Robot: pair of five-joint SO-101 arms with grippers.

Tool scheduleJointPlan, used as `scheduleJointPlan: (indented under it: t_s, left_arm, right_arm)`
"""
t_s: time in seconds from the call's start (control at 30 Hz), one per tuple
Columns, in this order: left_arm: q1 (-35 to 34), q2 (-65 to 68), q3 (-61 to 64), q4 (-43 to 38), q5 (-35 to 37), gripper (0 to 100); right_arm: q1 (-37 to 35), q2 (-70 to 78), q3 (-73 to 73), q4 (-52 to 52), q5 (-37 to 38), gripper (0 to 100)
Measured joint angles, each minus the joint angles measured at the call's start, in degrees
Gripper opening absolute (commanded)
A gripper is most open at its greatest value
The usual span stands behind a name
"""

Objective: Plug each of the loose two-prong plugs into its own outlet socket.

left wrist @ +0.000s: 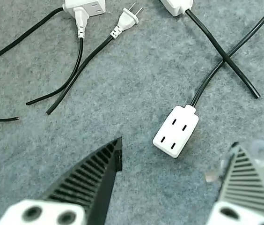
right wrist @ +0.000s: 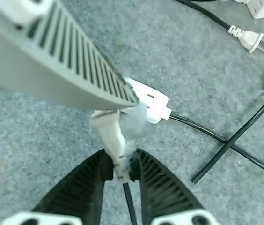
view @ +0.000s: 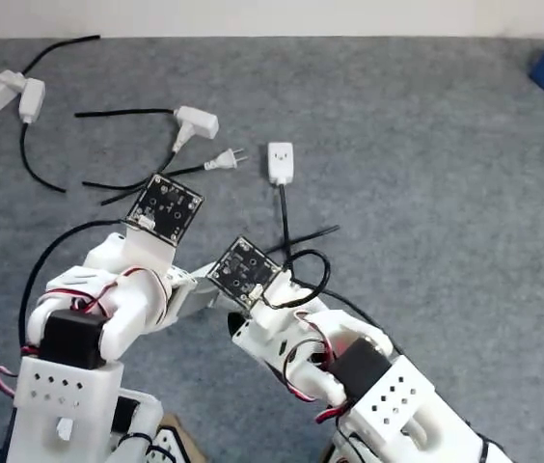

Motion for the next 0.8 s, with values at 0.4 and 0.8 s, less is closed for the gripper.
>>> scheduleJointPlan:
  t_s: [0.4, 0.8]
  left_arm:
    - [-0.09, -0.09, 5.54, -5.54, 0.0, 35]
    - [-0.09, 0.26, 6.42, -6.24, -0.35, 35]
  right_arm:
    - [-0.97, 0.0, -10.73, 12.66, 2.02, 0.7]
    - [-0.97, 0.0, -11.43, 13.98, 3.43, 0.7]
